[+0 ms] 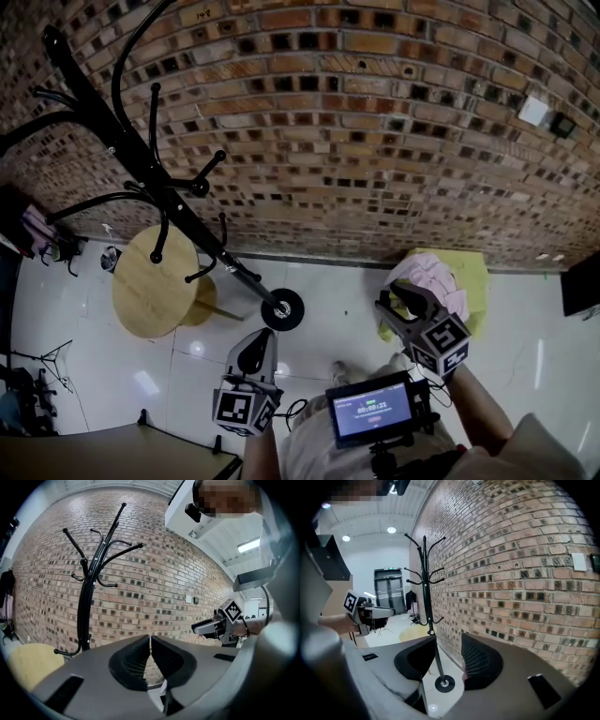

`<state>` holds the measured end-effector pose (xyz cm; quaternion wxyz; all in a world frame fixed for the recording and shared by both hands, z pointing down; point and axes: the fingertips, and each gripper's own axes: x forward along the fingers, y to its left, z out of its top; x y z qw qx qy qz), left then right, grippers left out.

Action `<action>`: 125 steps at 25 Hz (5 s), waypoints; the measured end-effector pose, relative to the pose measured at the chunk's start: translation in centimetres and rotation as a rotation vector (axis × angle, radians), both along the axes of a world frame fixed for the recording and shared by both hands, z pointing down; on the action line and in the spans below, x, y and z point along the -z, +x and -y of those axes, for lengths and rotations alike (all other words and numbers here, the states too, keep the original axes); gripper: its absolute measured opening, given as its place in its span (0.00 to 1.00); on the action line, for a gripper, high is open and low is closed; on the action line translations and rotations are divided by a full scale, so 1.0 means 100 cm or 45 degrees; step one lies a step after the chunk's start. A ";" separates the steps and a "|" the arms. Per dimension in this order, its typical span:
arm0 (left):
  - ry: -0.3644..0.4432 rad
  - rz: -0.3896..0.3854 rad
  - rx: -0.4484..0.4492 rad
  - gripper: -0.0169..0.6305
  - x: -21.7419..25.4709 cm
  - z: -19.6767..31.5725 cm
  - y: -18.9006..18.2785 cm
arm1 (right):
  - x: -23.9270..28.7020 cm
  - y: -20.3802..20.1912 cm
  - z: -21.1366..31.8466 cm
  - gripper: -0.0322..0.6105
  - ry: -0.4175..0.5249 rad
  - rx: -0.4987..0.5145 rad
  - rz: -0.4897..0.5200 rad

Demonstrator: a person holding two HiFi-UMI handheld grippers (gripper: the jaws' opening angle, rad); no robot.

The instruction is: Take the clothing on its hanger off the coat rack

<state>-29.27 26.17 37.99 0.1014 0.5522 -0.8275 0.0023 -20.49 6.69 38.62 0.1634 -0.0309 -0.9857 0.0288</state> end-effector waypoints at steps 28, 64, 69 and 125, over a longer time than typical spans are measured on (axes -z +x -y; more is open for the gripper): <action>-0.064 -0.079 -0.091 0.06 -0.021 0.022 0.014 | -0.051 0.036 0.035 0.27 -0.099 -0.100 -0.076; -0.134 -0.129 -0.091 0.06 -0.039 0.014 0.019 | -0.032 0.030 0.016 0.27 -0.148 -0.067 -0.023; -0.150 -0.126 -0.074 0.06 -0.040 0.013 0.019 | -0.034 0.039 0.020 0.27 -0.127 -0.064 -0.055; -0.194 -0.133 -0.097 0.06 -0.047 0.034 0.023 | -0.039 0.063 0.023 0.27 -0.108 -0.113 -0.047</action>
